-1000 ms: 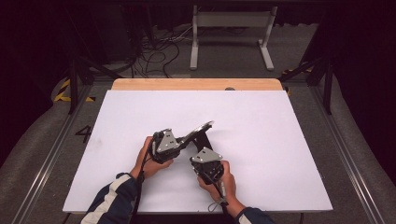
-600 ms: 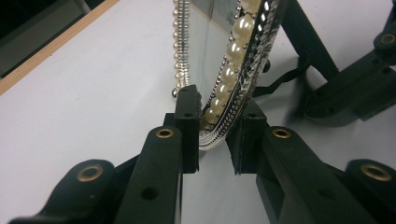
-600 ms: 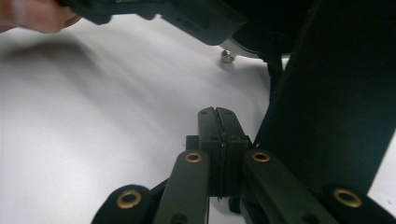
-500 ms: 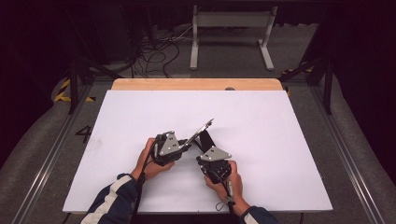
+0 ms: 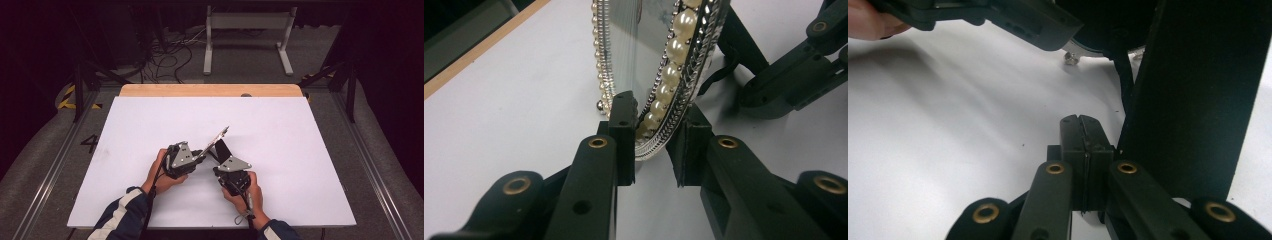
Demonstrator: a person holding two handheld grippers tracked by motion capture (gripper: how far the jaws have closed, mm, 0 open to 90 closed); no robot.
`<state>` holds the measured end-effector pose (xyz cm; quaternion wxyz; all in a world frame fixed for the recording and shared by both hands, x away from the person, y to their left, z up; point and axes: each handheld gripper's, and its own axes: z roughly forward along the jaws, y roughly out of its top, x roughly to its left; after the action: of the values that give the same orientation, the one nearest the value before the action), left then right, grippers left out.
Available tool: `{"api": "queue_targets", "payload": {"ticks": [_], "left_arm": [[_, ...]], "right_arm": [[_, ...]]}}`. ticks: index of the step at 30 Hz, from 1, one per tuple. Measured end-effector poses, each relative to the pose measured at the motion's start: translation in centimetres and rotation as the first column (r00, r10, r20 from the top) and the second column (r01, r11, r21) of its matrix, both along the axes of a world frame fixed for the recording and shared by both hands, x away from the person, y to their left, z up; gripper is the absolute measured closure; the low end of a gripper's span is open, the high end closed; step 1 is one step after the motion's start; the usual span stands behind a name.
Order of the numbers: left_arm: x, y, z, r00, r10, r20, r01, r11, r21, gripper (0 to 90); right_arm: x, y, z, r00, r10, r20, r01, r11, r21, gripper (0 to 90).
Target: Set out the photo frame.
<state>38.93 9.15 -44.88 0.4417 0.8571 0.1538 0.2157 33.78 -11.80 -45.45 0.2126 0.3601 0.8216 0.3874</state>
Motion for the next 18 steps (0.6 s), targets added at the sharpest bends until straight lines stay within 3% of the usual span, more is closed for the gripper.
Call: {"api": "queue_targets", "payload": {"ticks": [18], "left_arm": [[-0.4, -0.5, 0.2, 0.9996, -0.028, 0.000, 0.028, 0.9996, 0.005, 71.8]], "right_arm": [[0.6, -1.6, 0.3, 0.9995, -0.029, -0.011, 0.030, 0.9995, 0.010, 90.0]]}}
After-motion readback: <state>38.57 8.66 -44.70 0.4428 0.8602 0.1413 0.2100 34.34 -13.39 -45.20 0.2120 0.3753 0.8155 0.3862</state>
